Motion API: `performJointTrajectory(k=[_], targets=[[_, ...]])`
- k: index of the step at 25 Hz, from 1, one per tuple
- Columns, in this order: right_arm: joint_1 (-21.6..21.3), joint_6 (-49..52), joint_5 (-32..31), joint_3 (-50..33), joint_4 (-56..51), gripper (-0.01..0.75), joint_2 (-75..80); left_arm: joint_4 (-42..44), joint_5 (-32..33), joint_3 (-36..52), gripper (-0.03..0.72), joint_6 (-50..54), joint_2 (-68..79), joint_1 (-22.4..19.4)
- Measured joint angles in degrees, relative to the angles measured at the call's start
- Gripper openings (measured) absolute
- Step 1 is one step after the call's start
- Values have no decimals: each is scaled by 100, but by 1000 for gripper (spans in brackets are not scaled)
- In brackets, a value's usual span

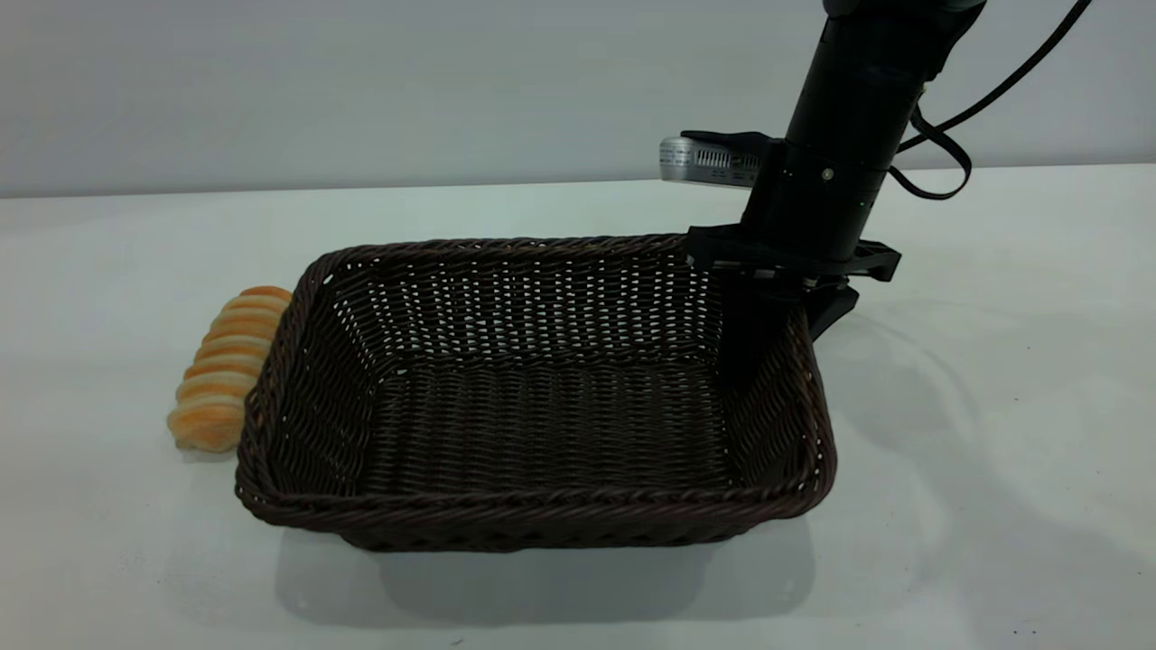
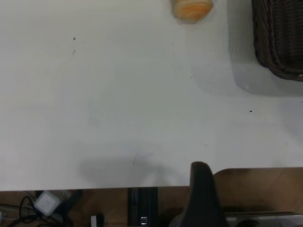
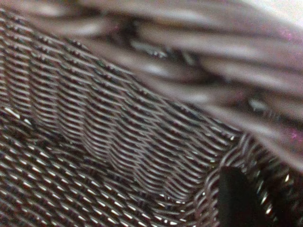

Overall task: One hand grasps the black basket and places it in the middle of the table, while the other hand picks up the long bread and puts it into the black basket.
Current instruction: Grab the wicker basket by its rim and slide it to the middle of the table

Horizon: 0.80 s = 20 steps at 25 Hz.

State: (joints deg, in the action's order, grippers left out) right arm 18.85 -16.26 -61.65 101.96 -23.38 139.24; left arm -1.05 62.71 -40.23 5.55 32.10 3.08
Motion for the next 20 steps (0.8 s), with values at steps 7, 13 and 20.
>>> performJointTrajectory(k=[7, 13, 20], targets=[[0, 6, 30, 15, 27, 338, 0, 0, 20, 0, 563, 0, 0, 0], [-10, 21, -152, 533, 77, 549, 0, 7, 32, 0, 563, -10, 0, 0], [-117, 566, -734, 1732, 1152, 579, 0, 286, 82, 0, 563, -5, -5, 0]])
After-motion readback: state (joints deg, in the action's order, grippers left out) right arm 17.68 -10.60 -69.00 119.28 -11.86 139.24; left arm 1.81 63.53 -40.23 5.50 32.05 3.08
